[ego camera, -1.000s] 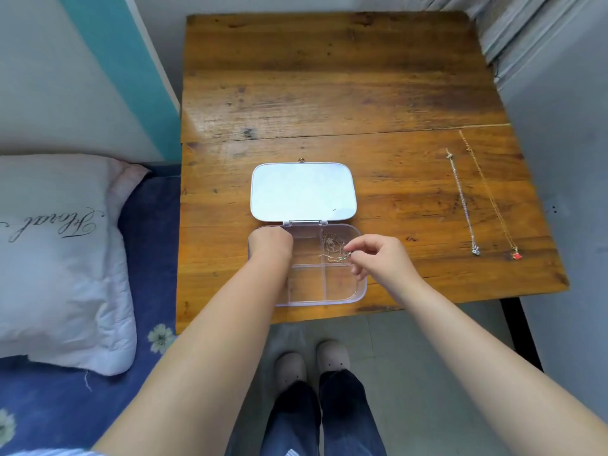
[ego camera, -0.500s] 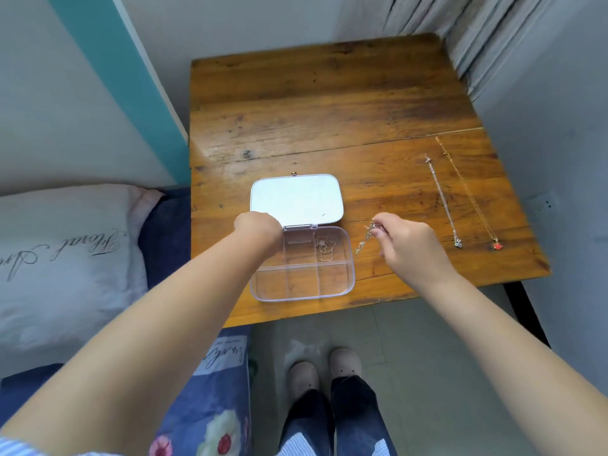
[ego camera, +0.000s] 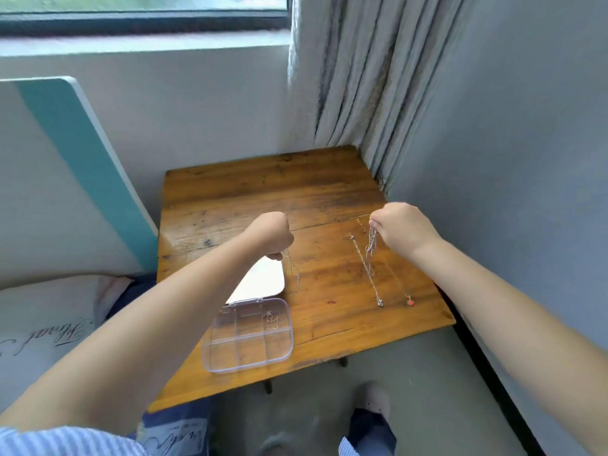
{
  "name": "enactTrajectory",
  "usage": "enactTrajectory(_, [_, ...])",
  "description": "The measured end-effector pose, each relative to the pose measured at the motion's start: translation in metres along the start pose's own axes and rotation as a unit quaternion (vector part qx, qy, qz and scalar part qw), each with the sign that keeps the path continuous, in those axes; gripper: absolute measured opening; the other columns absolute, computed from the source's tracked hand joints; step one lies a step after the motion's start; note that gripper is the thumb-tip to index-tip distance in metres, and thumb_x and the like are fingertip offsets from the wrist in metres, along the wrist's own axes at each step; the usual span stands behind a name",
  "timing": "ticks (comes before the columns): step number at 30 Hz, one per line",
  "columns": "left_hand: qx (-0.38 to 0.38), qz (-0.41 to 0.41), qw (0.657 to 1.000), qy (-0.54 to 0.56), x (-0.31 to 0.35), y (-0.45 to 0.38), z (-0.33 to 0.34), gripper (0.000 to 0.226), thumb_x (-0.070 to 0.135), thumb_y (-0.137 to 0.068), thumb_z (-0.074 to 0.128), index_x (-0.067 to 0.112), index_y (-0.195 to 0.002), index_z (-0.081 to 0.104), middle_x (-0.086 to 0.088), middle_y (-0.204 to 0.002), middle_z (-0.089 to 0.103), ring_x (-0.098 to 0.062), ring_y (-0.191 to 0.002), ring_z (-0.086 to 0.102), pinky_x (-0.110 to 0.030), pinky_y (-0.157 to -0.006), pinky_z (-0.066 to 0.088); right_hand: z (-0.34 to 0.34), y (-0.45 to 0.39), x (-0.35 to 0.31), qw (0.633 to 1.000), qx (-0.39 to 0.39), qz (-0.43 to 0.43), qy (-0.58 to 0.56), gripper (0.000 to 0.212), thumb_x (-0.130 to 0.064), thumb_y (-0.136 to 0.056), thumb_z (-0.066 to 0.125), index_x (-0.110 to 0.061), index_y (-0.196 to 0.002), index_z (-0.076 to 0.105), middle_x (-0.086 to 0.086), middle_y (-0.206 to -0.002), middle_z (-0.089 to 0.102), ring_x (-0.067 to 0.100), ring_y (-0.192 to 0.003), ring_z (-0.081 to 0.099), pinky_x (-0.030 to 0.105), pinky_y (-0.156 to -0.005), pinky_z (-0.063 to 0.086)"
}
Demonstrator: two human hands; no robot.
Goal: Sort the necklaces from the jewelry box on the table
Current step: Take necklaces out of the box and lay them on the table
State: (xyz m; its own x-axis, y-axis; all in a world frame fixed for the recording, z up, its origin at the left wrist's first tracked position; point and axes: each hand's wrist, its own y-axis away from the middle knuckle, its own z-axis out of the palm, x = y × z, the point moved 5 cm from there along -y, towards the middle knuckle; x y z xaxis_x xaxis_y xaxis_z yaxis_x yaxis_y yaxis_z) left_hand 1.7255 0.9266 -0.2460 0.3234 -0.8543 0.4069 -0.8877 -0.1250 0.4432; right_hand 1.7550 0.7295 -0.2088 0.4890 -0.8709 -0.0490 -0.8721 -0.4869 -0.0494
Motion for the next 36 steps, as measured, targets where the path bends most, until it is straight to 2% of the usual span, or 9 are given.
enactTrajectory(3, [0.031,0.003,0.995,0.095,0.04,-0.02,-0.002,0.016,-0.002,-0.093,0.038,0.009,-0.085,0.047,-0.013,-0.075,0.056,-0.017,-0.048,0.054,-0.027,-0.051,0.052,-0.009,-0.026,0.042,0.998,-0.035,0.061,0.0,0.029,-0.015,-0.096,0.043,0.001,-0.101,0.066,0.022,-0.105,0.064,0.038,-0.099,0.06,0.037,-0.081,0.05])
enactTrajectory(5, [0.039,-0.005,0.991,0.125,0.062,-0.04,0.001,0.02,-0.004,-0.09,0.038,0.005,-0.077,0.05,-0.014,-0.075,0.058,-0.017,-0.049,0.056,-0.024,-0.049,0.052,-0.01,-0.049,0.07,0.994,-0.066,0.074,-0.04,0.026,-0.013,-0.093,0.046,0.001,-0.096,0.068,0.021,-0.097,0.069,0.034,-0.093,0.064,0.032,-0.076,0.052])
enactTrajectory(8, [0.057,-0.043,0.98,0.188,0.083,-0.082,-0.001,0.029,-0.005,-0.09,0.043,0.005,-0.064,0.054,-0.014,-0.072,0.061,-0.017,-0.05,0.059,-0.027,-0.058,0.056,-0.01,-0.094,0.119,0.963,-0.097,0.119,-0.221,0.03,-0.003,-0.085,0.045,-0.005,-0.063,0.065,0.011,-0.061,0.062,0.015,-0.047,0.06,0.014,-0.039,0.045])
enactTrajectory(10, [0.084,-0.078,0.965,0.234,0.094,-0.108,-0.008,0.031,-0.004,-0.09,0.045,0.008,-0.063,0.054,-0.012,-0.072,0.063,-0.016,-0.052,0.06,-0.029,-0.062,0.057,-0.005,-0.122,0.144,0.93,-0.128,0.141,-0.313,0.03,-0.001,-0.084,0.045,-0.009,-0.058,0.059,0.007,-0.055,0.058,0.012,-0.039,0.053,0.011,-0.031,0.039])
enactTrajectory(17, [0.158,-0.154,0.909,0.355,0.111,-0.183,-0.01,0.03,-0.003,-0.092,0.045,0.009,-0.068,0.06,-0.006,-0.065,0.059,-0.023,-0.063,0.064,-0.032,-0.07,0.06,0.03,-0.195,0.185,0.85,-0.172,0.136,-0.48,0.019,-0.002,-0.091,0.045,-0.003,-0.1,0.061,0.008,-0.067,0.062,0.016,-0.057,0.062,0.016,-0.046,0.051])
enactTrajectory(21, [0.181,-0.159,0.904,0.354,0.117,-0.232,-0.012,0.02,-0.002,-0.092,0.046,0.006,-0.09,0.064,-0.013,-0.086,0.063,-0.023,-0.065,0.066,-0.032,-0.073,0.061,0.057,-0.243,0.197,0.832,-0.156,0.146,-0.511,0.028,0.001,-0.094,0.04,0.003,-0.118,0.053,0.018,-0.088,0.063,0.017,-0.063,0.062,0.013,-0.047,0.053])
enactTrajectory(28, [0.255,-0.086,0.892,0.364,0.121,-0.321,-0.05,0.016,0.002,-0.093,0.05,0.003,-0.101,0.064,-0.017,-0.099,0.066,-0.02,-0.069,0.068,-0.018,-0.059,0.057,0.091,-0.322,0.19,0.78,-0.09,0.145,-0.602,0.026,-0.004,-0.096,0.04,0.003,-0.117,0.054,0.014,-0.09,0.062,0.014,-0.066,0.063,0.013,-0.054,0.055])
enactTrajectory(31, [0.256,-0.058,0.897,0.356,0.118,-0.337,-0.041,0.014,0.005,-0.094,0.049,0.007,-0.096,0.063,-0.012,-0.089,0.064,-0.011,-0.058,0.063,-0.031,-0.072,0.059,0.114,-0.326,0.185,0.775,-0.067,0.148,-0.611,0.025,-0.004,-0.096,0.041,0.001,-0.115,0.055,0.012,-0.092,0.062,0.012,-0.068,0.063,0.011,-0.054,0.054])
enactTrajectory(36, [0.159,-0.107,0.931,0.31,0.097,-0.347,0.047,0.019,0.004,-0.093,0.051,0.001,-0.106,0.064,-0.014,-0.09,0.068,-0.03,-0.081,0.071,-0.038,-0.084,0.059,0.205,-0.285,0.192,0.767,-0.131,0.25,-0.576,0.026,-0.004,-0.095,0.042,0.001,-0.119,0.048,0.018,-0.095,0.061,0.016,-0.064,0.062,0.011,-0.047,0.053])
